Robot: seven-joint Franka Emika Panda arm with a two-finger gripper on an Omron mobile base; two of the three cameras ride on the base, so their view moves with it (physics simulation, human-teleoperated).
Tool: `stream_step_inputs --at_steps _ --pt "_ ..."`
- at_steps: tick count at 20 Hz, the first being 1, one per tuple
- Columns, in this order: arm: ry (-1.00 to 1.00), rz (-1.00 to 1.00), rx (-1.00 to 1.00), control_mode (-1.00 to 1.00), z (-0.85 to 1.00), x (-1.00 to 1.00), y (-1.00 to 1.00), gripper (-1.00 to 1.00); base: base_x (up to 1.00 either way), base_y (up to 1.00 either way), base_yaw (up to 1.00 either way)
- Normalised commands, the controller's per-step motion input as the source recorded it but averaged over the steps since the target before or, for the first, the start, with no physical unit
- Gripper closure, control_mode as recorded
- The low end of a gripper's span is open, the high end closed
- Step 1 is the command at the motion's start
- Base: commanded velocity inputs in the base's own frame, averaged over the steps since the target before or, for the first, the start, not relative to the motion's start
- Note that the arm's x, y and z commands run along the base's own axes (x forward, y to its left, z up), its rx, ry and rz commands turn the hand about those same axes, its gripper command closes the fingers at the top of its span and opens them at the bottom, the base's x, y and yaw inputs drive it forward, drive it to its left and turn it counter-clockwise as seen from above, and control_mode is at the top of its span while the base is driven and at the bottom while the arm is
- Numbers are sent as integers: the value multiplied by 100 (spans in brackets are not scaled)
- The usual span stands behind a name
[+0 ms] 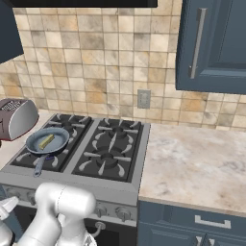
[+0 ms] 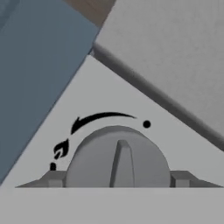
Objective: Pick up the butter stick and place it in the pan. Then turn on the burner for the pan.
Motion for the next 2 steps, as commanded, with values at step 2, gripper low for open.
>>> stream_step_inputs --at_steps 2 --pt "0 0 -15 -100 -5 0 0 100 0 0 0"
